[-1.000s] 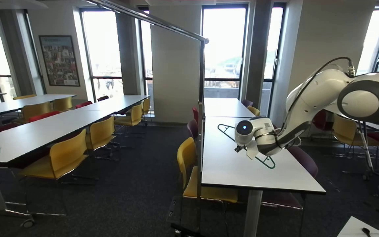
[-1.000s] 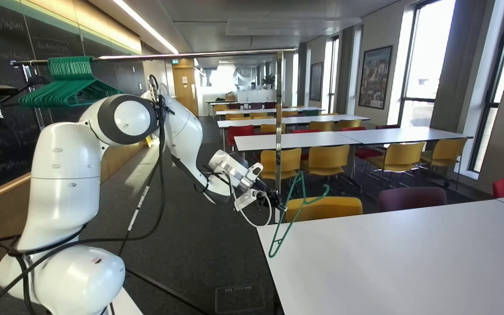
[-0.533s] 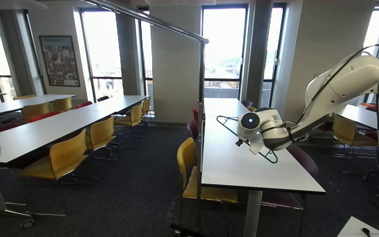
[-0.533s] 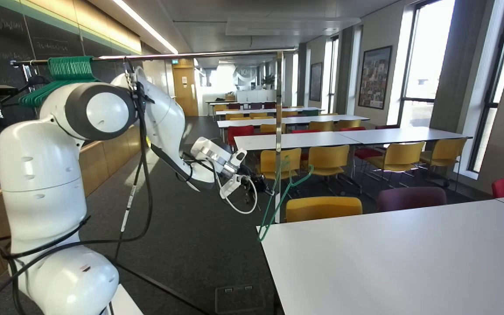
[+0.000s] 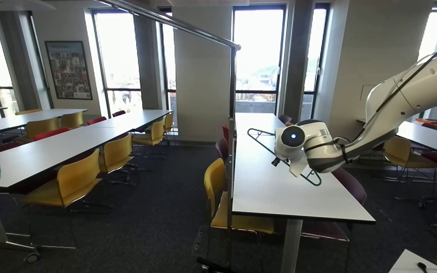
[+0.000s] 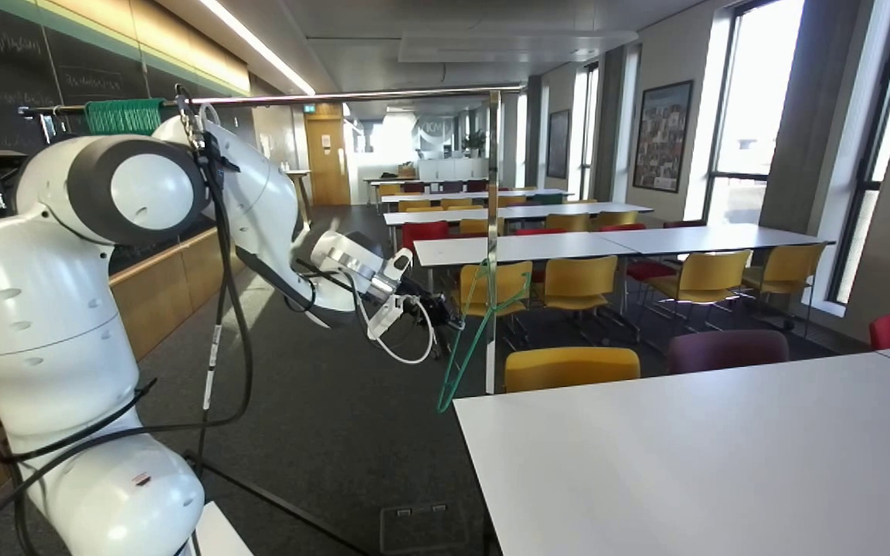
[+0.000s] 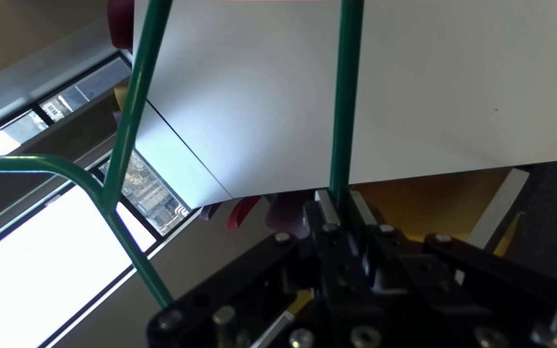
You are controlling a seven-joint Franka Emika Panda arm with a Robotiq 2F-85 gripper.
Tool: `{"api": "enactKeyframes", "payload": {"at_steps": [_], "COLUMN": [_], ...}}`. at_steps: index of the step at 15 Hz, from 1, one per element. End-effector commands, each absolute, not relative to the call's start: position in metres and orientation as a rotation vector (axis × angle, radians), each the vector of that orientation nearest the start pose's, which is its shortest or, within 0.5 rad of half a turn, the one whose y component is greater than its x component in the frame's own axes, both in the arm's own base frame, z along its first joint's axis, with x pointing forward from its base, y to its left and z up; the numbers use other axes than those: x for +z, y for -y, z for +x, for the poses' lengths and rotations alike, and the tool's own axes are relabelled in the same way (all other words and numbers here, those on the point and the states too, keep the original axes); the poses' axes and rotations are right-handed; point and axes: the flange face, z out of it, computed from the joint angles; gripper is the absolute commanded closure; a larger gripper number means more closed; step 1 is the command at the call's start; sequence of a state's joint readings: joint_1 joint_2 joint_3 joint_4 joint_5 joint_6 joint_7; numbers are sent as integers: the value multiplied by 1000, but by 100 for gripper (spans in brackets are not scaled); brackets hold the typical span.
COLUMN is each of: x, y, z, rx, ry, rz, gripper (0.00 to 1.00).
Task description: Pick up the green coat hanger from the table and hang it on the silver rail
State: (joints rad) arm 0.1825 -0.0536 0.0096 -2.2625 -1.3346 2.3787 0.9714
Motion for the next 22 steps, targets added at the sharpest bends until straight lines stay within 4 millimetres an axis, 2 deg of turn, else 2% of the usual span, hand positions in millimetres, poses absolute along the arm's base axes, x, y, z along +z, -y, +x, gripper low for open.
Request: {"api": "enactKeyframes", "payload": {"at_steps": [1, 4, 5, 9, 12, 13, 16, 22], "x": [428, 439, 425, 423, 413, 410, 400, 401], "y": [-108, -131, -143, -176, -187, -181, -186, -187], "z": [530, 544, 561, 597, 628, 605, 624, 627], "rx": [807, 813, 821, 889, 884, 878, 875, 880], "ry": [-174, -151, -147, -156, -143, -166, -152, -147], "rz": [2221, 2188, 2190, 2228, 2277, 2256, 2274, 2276], "gripper": [98, 98, 98, 98, 98, 90, 90, 90]}}
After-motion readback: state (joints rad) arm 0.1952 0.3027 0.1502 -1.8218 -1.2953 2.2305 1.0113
